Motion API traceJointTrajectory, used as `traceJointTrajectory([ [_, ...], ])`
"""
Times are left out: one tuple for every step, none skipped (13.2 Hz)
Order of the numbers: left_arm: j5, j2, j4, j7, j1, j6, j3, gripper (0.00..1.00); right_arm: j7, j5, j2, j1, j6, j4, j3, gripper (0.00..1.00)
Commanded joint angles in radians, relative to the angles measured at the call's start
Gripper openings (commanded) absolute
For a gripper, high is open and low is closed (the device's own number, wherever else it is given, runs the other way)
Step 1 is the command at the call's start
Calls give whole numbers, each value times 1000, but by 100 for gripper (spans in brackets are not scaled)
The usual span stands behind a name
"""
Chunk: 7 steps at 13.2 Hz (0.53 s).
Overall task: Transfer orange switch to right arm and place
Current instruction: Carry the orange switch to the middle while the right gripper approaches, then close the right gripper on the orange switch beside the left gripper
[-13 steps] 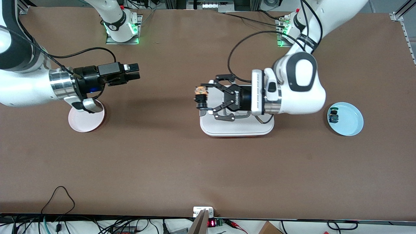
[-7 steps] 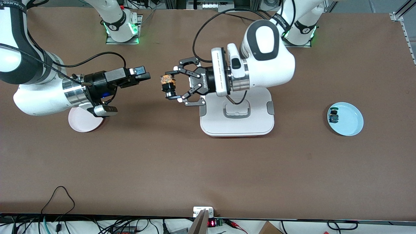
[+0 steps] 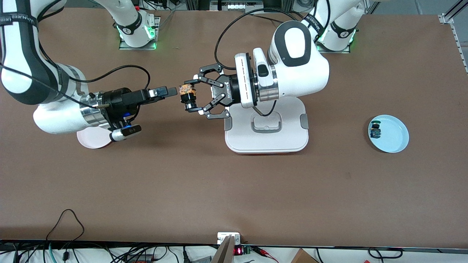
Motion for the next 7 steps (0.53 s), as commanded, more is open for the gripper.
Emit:
traceJointTrajectory([
  [-26,1,19,-2,-5,3,3,0,12,39,3,21,-7,-4,-2,100],
  [-26,1,19,-2,-6,3,4,0,7,38,3,26,-7,-4,-2,100],
  [-26,1,19,-2,-6,3,3,0,6,35,0,31,-6,-4,-3,100],
  [-26,3,20,-2,-6,3,4,0,5,35,-1,35,0,-6,-3,100],
  [-26,1,20,-2,-6,3,3,0,7,35,-1,40,5,-6,-3,100],
  [-26,1,20,-2,-6,3,3,0,7,36,-1,41,8,-6,-3,98],
  [-26,3,31,-4,-6,3,4,0,7,39,0,41,25,-6,-2,97],
])
